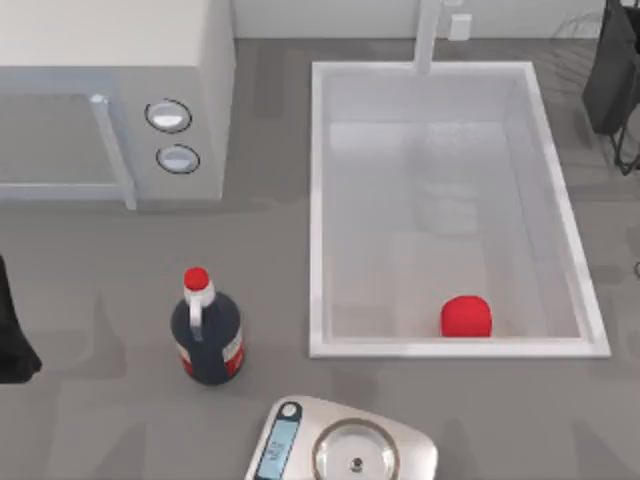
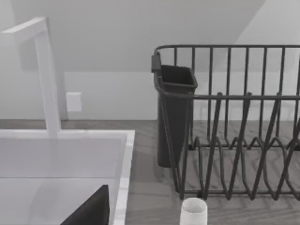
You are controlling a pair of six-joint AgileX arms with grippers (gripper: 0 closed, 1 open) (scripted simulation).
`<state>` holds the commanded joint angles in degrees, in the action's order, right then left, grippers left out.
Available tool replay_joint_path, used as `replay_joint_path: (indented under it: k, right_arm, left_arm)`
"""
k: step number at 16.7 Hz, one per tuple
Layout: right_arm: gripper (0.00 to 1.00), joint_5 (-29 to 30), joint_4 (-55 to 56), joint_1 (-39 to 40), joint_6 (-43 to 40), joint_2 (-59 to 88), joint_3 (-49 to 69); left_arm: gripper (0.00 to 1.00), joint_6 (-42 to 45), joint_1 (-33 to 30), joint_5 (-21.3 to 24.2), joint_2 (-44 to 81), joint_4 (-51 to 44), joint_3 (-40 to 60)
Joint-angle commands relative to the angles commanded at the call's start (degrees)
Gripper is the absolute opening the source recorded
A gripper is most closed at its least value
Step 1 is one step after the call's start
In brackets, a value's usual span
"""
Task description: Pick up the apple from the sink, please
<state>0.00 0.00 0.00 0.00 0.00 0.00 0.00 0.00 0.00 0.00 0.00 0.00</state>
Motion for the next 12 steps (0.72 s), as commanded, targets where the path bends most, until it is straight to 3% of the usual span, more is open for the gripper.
replay_joint_path:
  k: [6,12]
  right_arm:
    - [1.0,0.01,-3.96,1.8,1.87,5.97,5.67]
    - [1.0,0.03,-18.36,8.36,8.67,32.68,26.83]
  left_arm:
    - [1.0,0.0,0.0,0.0,0.0,0.0,0.0]
    - [1.0,0.0,0.0,0.0,0.0,0.0,0.0]
